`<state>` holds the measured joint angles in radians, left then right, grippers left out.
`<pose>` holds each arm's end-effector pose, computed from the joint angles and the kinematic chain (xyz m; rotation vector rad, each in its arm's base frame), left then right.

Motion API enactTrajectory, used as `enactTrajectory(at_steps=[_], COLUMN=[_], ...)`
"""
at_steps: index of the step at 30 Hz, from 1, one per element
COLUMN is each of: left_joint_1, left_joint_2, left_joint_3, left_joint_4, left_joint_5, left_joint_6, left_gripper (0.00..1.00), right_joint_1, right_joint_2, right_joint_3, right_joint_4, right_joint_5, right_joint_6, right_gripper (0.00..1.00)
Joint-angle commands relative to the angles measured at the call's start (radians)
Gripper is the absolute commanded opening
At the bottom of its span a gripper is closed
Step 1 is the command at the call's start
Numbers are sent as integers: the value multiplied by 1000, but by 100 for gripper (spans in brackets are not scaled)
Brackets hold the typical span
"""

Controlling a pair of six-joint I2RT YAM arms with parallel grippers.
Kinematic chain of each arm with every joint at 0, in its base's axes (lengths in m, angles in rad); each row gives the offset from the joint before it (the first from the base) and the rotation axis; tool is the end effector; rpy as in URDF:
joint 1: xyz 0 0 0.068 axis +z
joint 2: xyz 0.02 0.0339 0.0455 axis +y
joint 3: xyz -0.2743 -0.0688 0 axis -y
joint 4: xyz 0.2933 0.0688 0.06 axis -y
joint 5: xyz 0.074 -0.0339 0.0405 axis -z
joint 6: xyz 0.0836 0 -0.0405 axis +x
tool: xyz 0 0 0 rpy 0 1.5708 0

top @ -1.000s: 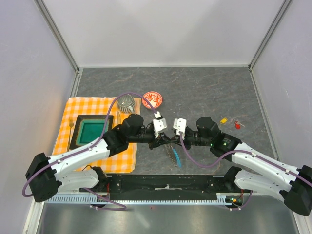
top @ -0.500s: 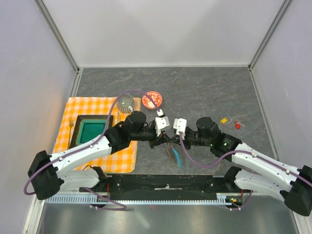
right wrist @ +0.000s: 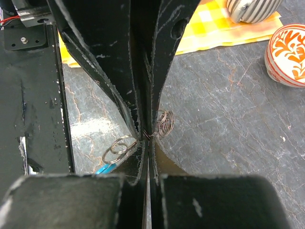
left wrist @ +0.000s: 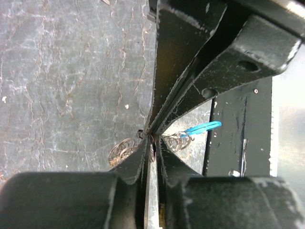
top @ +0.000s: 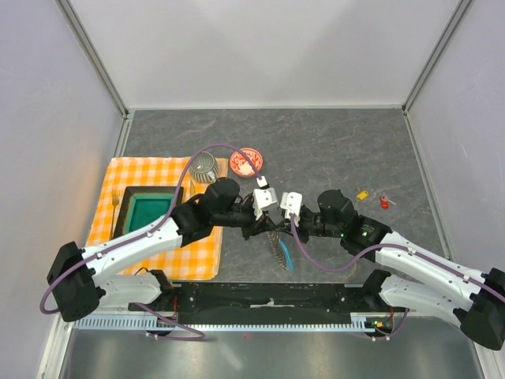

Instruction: Put the keys on the keyring

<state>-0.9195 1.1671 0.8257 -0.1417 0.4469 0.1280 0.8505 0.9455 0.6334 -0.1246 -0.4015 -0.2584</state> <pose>0.1780 -0.2931 0.2547 1.3115 1.6888 -0.9380 0.1692 0.2424 0.2391 -1.2986 1.5950 0.7759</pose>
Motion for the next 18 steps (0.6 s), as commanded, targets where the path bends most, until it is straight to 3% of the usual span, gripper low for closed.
enactTrajectory(at_steps=[1,6,9,15,18], left_joint_1=[-2,-2,-2,-4,-2], left_joint_2=[19,26,32,26,-4], left_joint_3=[26,33,36,20,-54], left_joint_4=[-78,-81,-78,-23,65], left_joint_5=[-1,4,6,12,-10], left_joint_6=[36,38,41,27,12], left_gripper=[15,15,2,2,2], right_joint_1=[9,10,10,10,12], right_joint_2=[-19,-14,-16,-19,-51], right_joint_3=[34,35,35,35,25], right_joint_4=[40,39,40,43,54], right_joint_5=[-7,-7,-7,16,78], right_joint_6=[-1,-1,-1,22,56], right_gripper=[0,0,0,0,12])
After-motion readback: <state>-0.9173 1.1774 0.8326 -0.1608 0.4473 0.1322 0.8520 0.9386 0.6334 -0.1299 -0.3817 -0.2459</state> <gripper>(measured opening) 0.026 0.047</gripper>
